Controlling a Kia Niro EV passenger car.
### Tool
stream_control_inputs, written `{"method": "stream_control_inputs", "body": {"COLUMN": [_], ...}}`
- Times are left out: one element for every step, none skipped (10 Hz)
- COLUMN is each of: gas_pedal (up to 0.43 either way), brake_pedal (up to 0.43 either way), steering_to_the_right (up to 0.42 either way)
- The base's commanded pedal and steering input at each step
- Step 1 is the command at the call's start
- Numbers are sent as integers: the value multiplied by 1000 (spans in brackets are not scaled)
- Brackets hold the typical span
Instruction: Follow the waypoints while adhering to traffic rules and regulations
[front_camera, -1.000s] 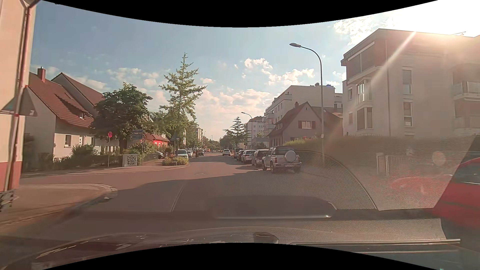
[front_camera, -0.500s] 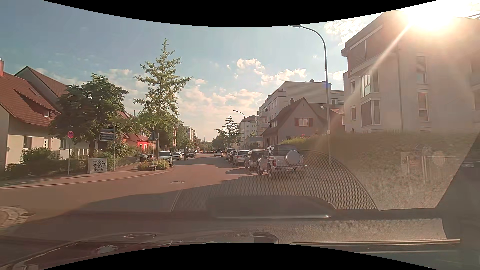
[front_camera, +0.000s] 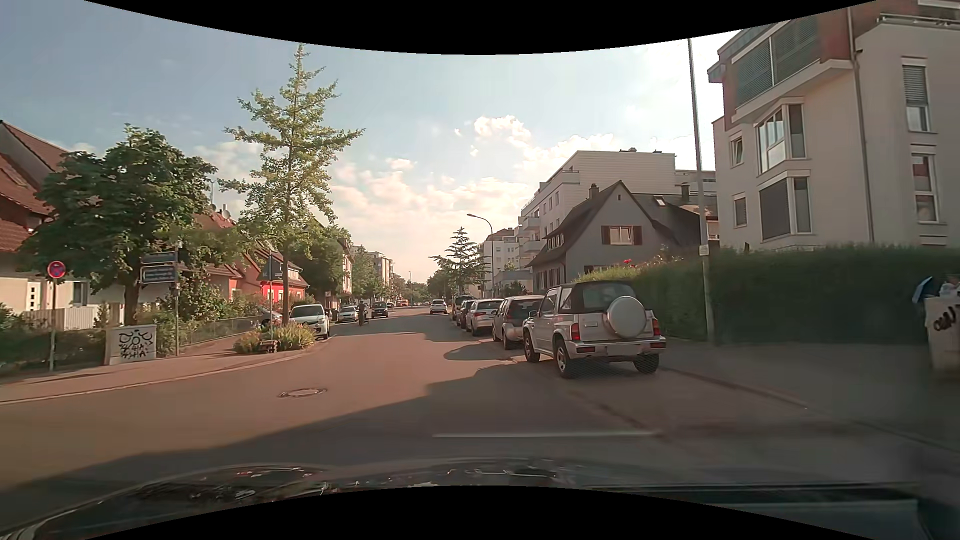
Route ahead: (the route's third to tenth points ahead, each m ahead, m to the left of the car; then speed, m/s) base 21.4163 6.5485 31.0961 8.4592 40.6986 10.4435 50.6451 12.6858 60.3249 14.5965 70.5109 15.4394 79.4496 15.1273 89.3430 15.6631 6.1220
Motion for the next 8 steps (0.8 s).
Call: {"method": "stream_control_inputs", "body": {"gas_pedal": [110,110,118,118,118,118,118,130], "brake_pedal": [0,0,0,0,0,0,0,0], "steering_to_the_right": [-55,-62,-67,-69,-69,-69,-69,-69]}}
